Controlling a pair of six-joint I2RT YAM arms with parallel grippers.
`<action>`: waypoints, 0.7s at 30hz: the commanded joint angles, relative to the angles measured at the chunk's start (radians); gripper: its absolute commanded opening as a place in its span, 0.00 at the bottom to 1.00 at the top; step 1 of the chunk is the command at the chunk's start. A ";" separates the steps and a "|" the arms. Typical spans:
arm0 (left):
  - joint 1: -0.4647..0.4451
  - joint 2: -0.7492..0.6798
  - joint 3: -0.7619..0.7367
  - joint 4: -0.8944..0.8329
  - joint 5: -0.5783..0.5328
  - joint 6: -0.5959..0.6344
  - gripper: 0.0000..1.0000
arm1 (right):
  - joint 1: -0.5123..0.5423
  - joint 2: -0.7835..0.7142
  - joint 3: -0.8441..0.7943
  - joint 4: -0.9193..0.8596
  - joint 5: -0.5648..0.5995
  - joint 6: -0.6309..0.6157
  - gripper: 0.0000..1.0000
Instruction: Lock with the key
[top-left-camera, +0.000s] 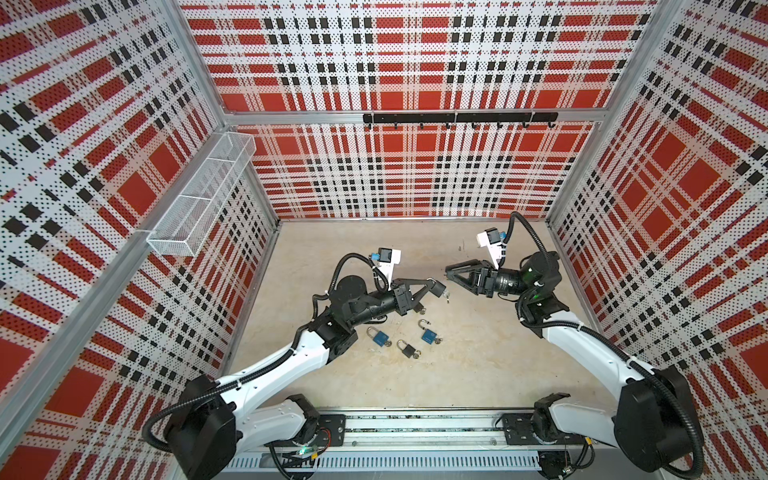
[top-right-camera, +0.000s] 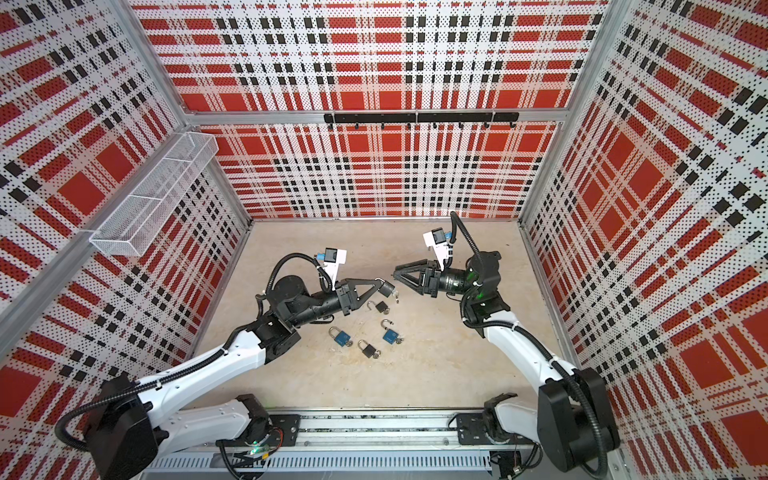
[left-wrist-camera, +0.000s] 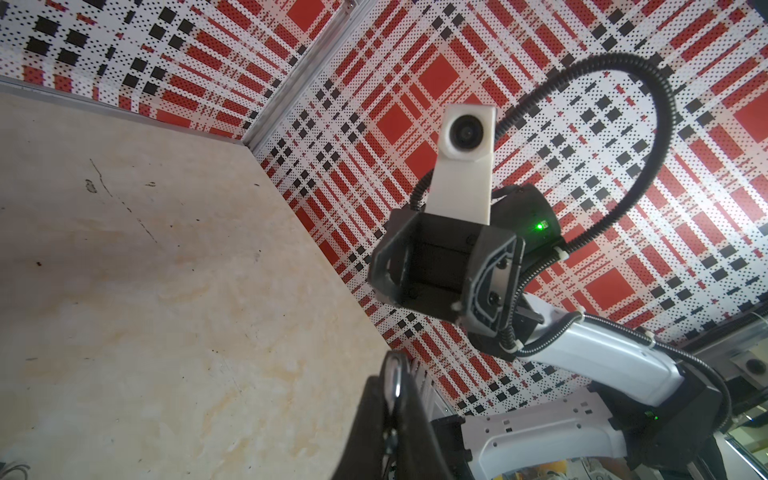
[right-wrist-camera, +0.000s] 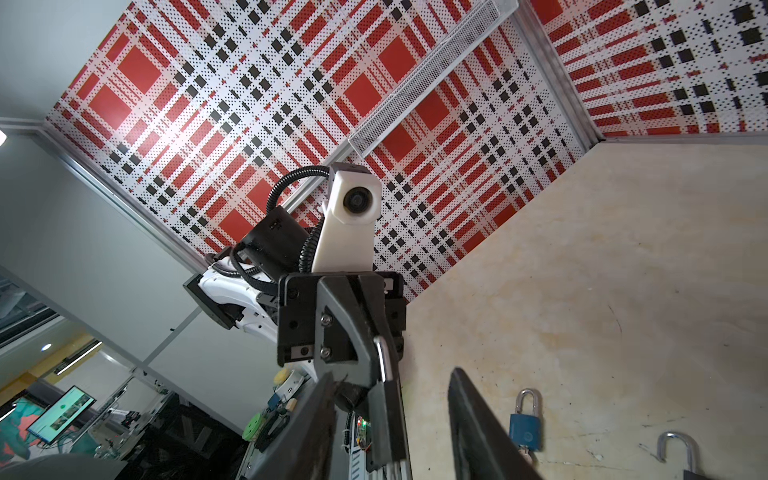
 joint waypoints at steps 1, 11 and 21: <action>0.018 0.009 0.050 0.033 -0.008 0.006 0.00 | -0.028 -0.048 -0.033 0.019 0.010 0.002 0.46; 0.042 0.088 0.141 0.034 -0.007 -0.001 0.00 | -0.061 -0.114 -0.060 -0.052 -0.001 -0.025 0.49; 0.040 0.136 0.173 0.067 0.019 -0.027 0.00 | -0.063 -0.092 -0.061 0.043 -0.013 0.039 0.48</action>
